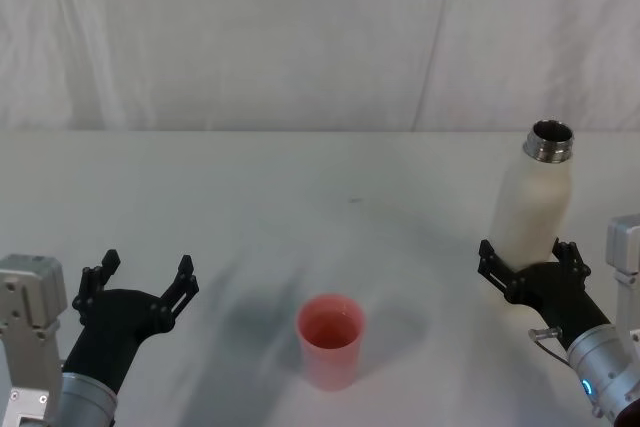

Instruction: Grasp the thermos with one hand and pour water into the cup lid.

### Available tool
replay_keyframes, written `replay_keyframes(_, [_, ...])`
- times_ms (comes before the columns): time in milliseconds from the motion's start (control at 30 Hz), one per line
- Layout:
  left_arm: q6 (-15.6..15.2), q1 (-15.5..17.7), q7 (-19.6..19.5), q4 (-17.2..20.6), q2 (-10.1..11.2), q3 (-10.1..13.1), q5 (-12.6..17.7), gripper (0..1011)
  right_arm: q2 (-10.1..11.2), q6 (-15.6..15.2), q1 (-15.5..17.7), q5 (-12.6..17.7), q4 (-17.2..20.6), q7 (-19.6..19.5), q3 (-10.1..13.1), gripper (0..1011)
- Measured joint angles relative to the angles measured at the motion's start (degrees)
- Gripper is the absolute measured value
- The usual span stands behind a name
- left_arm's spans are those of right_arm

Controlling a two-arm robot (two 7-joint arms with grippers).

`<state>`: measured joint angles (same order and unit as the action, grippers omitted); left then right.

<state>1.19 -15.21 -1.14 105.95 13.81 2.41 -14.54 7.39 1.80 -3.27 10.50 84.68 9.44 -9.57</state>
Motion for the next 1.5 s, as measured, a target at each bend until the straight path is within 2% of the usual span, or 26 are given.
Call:
replay_keyframes(867, [0.0, 0.0, 0.0, 0.0, 0.0, 0.0, 0.0, 1001, -0.5, 0.0, -0.3, -0.2, -0.3, -0.5, 0.3, 1003])
replay_keyframes(967, [0.0, 0.0, 0.0, 0.0, 0.0, 0.0, 0.0, 1001, -0.5, 0.0, -0.3, -0.2, -0.3, -0.5, 0.3, 963])
replay_keyframes(1500, [0.0, 0.0, 0.0, 0.0, 0.0, 0.0, 0.0, 1001, -0.4, 0.1, -0.2, -0.2, -0.3, -0.4, 0.2, 959])
